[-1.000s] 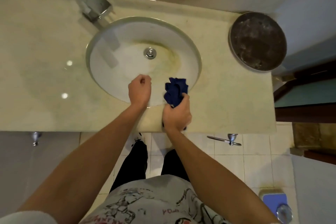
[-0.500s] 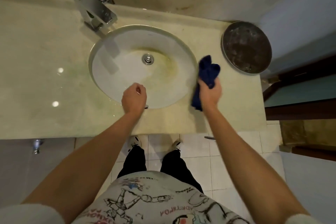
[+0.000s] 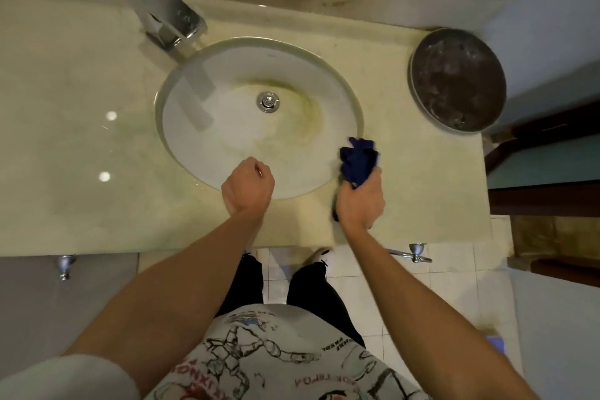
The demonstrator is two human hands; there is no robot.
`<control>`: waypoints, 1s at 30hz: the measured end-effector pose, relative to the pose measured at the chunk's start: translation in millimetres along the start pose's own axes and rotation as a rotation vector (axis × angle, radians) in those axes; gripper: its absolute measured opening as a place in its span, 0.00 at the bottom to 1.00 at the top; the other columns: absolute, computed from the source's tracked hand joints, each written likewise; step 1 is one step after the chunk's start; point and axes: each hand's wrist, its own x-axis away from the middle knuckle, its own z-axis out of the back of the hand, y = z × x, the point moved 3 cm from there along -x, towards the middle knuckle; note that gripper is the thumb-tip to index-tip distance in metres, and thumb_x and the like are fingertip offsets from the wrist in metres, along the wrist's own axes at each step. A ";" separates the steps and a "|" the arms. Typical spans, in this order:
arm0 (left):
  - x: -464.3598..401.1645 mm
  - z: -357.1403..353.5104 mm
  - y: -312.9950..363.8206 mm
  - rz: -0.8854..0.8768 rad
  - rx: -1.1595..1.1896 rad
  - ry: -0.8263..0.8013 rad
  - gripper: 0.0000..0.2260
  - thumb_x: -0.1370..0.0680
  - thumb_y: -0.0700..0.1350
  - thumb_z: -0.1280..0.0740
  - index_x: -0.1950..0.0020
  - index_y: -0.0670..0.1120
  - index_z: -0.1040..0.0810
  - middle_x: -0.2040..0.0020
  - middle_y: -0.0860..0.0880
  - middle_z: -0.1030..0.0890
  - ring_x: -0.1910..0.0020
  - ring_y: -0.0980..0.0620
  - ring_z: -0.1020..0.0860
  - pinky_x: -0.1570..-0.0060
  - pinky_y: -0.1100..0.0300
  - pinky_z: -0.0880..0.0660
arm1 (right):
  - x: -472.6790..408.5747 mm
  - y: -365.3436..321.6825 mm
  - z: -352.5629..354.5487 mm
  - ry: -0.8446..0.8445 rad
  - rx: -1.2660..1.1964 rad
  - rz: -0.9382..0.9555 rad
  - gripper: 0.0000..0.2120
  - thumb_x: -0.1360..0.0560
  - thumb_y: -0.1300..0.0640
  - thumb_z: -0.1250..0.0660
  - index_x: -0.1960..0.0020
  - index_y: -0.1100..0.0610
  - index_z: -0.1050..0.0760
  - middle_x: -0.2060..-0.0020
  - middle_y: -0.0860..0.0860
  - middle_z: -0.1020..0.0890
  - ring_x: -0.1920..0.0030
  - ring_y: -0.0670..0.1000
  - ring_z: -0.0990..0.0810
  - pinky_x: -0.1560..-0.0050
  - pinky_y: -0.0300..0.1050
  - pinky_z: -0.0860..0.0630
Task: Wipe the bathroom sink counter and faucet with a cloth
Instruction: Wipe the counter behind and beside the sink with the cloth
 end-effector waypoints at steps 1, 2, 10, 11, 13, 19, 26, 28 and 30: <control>-0.5 0.4 1.3 0.007 -0.007 0.000 0.12 0.19 0.48 0.41 0.62 0.47 0.28 0.69 0.51 0.25 0.70 0.46 0.27 0.64 0.55 0.31 | 8.0 -16.9 -14.4 -0.050 -0.033 0.032 0.15 0.28 0.59 0.34 0.42 0.54 0.28 0.55 0.50 0.18 0.60 0.55 0.23 0.58 0.46 0.30; -0.8 0.9 1.8 0.011 -0.015 -0.004 0.12 0.19 0.47 0.41 0.62 0.47 0.28 0.69 0.51 0.27 0.70 0.46 0.28 0.64 0.56 0.33 | 12.6 -34.3 -27.9 -0.128 -0.070 0.065 0.14 0.27 0.59 0.34 0.42 0.53 0.27 0.56 0.48 0.19 0.60 0.53 0.24 0.59 0.46 0.30; -0.5 6.9 1.9 0.081 0.022 -0.068 0.13 0.18 0.49 0.41 0.60 0.46 0.25 0.70 0.53 0.27 0.70 0.49 0.27 0.65 0.57 0.34 | -30.6 -113.7 -32.5 -0.429 -0.421 0.192 0.06 0.21 0.55 0.33 0.44 0.52 0.24 0.53 0.49 0.17 0.53 0.50 0.18 0.54 0.44 0.22; -2.1 7.8 3.8 0.115 0.046 -0.068 0.13 0.19 0.49 0.41 0.60 0.47 0.24 0.70 0.53 0.27 0.70 0.49 0.27 0.65 0.57 0.34 | -45.5 -118.8 -23.3 -0.379 -0.350 0.300 0.06 0.21 0.54 0.33 0.44 0.51 0.24 0.53 0.49 0.17 0.54 0.51 0.18 0.55 0.46 0.23; -5.8 6.8 5.0 0.179 0.078 -0.059 0.13 0.19 0.49 0.41 0.60 0.47 0.24 0.70 0.53 0.27 0.68 0.47 0.25 0.65 0.58 0.34 | -79.2 -128.2 -8.1 -0.277 -0.144 0.513 0.07 0.20 0.54 0.35 0.44 0.53 0.24 0.51 0.48 0.19 0.55 0.51 0.21 0.59 0.46 0.26; -11.2 -2.9 7.1 0.287 0.039 0.031 0.11 0.21 0.48 0.40 0.61 0.48 0.25 0.69 0.52 0.26 0.67 0.44 0.24 0.63 0.57 0.30 | -177.6 -175.6 -10.8 -0.083 0.213 0.887 0.15 0.28 0.64 0.34 0.41 0.58 0.25 0.50 0.52 0.23 0.55 0.55 0.24 0.63 0.47 0.33; -12.9 -7.0 7.5 0.354 -0.041 0.091 0.12 0.22 0.51 0.38 0.64 0.50 0.29 0.69 0.54 0.26 0.68 0.49 0.24 0.63 0.57 0.27 | -243.7 -246.6 -84.6 -0.061 0.403 1.291 0.22 0.28 0.67 0.30 0.34 0.60 0.24 0.45 0.59 0.21 0.52 0.62 0.22 0.61 0.57 0.22; -14.1 -7.8 6.4 0.370 -0.044 0.107 0.12 0.22 0.51 0.38 0.65 0.50 0.29 0.69 0.54 0.25 0.68 0.50 0.23 0.63 0.58 0.27 | -246.3 -254.9 -114.9 -0.116 0.397 1.373 0.20 0.29 0.67 0.30 0.37 0.60 0.22 0.48 0.60 0.20 0.54 0.62 0.22 0.63 0.57 0.21; -14.9 -9.0 5.2 0.364 -0.047 0.125 0.13 0.22 0.51 0.38 0.66 0.50 0.31 0.70 0.53 0.25 0.68 0.49 0.23 0.65 0.58 0.29 | -243.7 -257.8 -137.3 -0.167 0.368 1.416 0.20 0.30 0.66 0.30 0.38 0.59 0.22 0.48 0.59 0.20 0.54 0.62 0.21 0.63 0.55 0.21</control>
